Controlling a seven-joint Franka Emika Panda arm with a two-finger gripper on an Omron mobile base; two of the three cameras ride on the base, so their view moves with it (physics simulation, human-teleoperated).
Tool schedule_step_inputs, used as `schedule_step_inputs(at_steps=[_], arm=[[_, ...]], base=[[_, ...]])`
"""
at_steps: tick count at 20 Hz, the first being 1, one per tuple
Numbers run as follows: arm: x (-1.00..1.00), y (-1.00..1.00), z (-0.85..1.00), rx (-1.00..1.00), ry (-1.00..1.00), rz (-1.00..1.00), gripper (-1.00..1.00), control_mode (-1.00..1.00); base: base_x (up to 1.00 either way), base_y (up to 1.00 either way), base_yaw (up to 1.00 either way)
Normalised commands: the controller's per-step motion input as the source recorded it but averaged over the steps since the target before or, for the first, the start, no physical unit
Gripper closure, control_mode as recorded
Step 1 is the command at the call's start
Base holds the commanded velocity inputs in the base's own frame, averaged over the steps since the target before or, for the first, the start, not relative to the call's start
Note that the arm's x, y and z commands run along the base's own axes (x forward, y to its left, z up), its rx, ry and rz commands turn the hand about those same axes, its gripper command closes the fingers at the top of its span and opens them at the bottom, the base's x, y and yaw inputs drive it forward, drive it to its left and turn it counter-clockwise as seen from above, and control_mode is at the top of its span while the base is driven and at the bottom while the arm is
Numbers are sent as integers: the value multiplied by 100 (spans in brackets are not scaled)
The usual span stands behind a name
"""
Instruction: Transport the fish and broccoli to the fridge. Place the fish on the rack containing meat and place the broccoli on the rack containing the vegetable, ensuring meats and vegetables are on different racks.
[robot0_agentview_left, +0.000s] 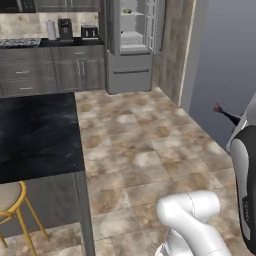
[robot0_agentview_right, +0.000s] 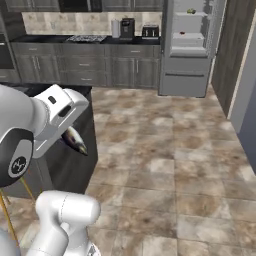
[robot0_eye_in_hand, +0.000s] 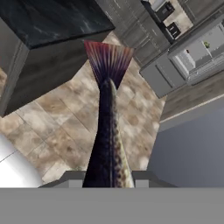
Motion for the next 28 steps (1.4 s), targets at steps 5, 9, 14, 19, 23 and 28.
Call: schedule_step_inputs(at_steps=[5,9,14,19,23,28], arm=[[0,0,0,0,0,0,100,100],[0,0,0,0,0,0,100,100],[0,0,0,0,0,0,100,100],[0,0,0,0,0,0,100,100],[0,0,0,0,0,0,100,100],[0,0,0,0,0,0,100,100]], base=[[100,-100,23],[100,-100,19],[100,-94,11],[100,-76,5],[100,-28,0],[100,-5,0]])
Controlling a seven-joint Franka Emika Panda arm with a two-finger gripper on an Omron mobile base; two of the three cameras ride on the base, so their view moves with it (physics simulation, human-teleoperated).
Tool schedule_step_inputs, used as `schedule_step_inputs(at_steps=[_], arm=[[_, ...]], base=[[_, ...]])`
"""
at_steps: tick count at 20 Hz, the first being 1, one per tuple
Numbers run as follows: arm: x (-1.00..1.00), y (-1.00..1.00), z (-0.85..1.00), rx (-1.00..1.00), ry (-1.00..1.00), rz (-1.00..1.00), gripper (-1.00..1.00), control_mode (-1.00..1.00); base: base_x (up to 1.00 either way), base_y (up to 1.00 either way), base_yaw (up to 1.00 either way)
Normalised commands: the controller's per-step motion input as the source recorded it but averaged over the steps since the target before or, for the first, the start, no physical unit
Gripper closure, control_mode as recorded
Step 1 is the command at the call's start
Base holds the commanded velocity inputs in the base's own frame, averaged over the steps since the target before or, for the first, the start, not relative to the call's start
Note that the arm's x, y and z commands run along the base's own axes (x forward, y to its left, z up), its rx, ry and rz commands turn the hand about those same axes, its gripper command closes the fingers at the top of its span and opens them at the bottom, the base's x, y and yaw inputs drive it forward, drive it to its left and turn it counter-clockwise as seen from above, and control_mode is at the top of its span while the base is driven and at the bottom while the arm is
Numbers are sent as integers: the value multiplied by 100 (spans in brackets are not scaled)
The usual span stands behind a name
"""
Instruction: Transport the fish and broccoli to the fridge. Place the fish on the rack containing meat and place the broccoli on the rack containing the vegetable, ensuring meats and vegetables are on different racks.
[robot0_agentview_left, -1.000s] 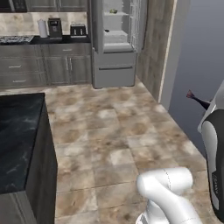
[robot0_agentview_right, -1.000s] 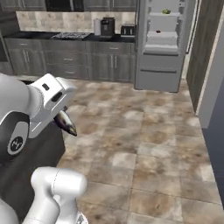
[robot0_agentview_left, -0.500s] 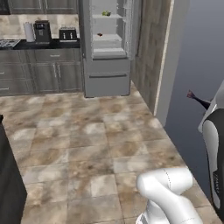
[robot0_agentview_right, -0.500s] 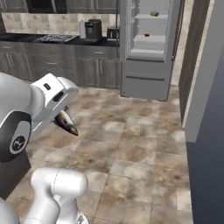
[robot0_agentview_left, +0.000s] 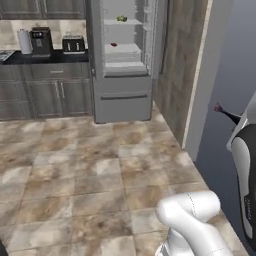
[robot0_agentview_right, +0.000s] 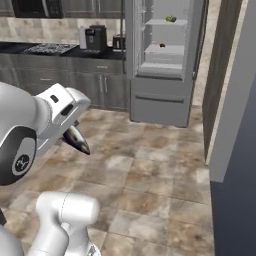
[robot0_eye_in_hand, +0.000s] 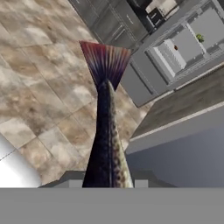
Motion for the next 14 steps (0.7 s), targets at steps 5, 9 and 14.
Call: schedule_step_inputs(at_steps=[5,9,14], arm=[[0,0,0,0,0,0,100,100],[0,0,0,0,0,0,100,100],[0,0,0,0,0,0,100,100]], base=[[100,-3,0],[100,0,0],[100,-3,0]])
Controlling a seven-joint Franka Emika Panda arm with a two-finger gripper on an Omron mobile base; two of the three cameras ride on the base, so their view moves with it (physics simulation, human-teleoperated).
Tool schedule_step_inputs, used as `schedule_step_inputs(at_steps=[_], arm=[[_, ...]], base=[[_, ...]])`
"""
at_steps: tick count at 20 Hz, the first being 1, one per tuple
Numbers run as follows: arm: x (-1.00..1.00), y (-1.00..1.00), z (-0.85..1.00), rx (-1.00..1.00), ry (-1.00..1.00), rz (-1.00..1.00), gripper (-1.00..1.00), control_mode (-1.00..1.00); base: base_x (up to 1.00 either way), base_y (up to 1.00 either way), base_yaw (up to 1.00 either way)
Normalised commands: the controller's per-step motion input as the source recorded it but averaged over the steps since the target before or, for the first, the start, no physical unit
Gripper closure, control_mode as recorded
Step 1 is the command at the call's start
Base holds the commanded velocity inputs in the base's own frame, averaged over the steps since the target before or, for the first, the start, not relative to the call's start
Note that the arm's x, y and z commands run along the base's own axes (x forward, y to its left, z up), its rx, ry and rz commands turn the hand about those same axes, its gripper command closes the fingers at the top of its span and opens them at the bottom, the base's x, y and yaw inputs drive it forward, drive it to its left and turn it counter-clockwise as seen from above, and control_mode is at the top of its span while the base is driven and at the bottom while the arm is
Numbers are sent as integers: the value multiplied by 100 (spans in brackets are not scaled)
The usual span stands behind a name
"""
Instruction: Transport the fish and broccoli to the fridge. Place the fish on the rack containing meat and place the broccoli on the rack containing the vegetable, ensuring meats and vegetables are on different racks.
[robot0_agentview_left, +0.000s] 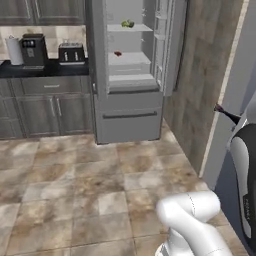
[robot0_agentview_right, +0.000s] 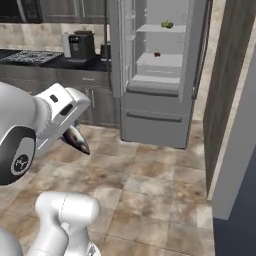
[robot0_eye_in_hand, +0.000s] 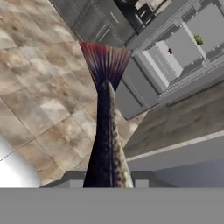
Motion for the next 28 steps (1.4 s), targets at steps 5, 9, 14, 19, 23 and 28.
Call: schedule_step_inputs(at_steps=[5,9,14,19,23,28], arm=[[0,0,0,0,0,0,100,100],[0,0,0,0,0,0,100,100],[0,0,0,0,0,0,100,100],[0,0,0,0,0,0,100,100],[0,0,0,0,0,0,100,100],[0,0,0,0,0,0,100,100]], base=[[100,-2,0],[100,-3,0],[100,-12,0],[100,-5,0],[100,-5,0],[100,-12,0]])
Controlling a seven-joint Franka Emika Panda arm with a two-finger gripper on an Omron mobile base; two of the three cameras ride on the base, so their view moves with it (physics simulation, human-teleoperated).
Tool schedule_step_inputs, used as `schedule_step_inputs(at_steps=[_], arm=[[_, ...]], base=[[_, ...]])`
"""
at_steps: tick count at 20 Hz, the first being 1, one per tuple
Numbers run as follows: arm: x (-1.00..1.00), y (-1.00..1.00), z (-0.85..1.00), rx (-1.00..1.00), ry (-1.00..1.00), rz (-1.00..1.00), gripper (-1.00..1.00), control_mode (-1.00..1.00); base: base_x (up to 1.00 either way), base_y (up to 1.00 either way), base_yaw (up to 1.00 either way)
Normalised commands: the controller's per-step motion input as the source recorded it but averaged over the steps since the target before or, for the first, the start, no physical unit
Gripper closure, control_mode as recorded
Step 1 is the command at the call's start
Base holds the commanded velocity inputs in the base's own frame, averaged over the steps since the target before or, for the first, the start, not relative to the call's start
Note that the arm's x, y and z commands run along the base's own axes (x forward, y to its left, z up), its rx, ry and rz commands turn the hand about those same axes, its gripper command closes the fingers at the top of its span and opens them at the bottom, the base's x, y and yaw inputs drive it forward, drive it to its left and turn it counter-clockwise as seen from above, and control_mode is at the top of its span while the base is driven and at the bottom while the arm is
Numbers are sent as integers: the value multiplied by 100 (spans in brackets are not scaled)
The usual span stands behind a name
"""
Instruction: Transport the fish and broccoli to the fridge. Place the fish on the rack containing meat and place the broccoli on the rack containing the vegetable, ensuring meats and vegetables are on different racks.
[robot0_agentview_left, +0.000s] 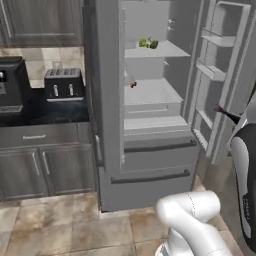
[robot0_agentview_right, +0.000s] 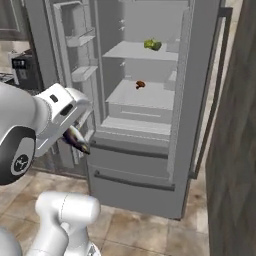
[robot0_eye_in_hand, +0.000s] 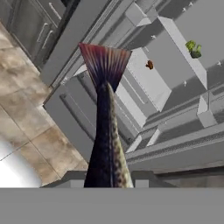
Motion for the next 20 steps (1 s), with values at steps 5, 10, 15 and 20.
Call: schedule_step_inputs(at_steps=[5,10,15,20], arm=[[0,0,0,0,0,0,100,100],[0,0,0,0,0,0,100,100],[0,0,0,0,0,0,100,100],[0,0,0,0,0,0,100,100]], base=[[99,-3,0],[85,0,0],[44,0,0],[52,-6,0]])
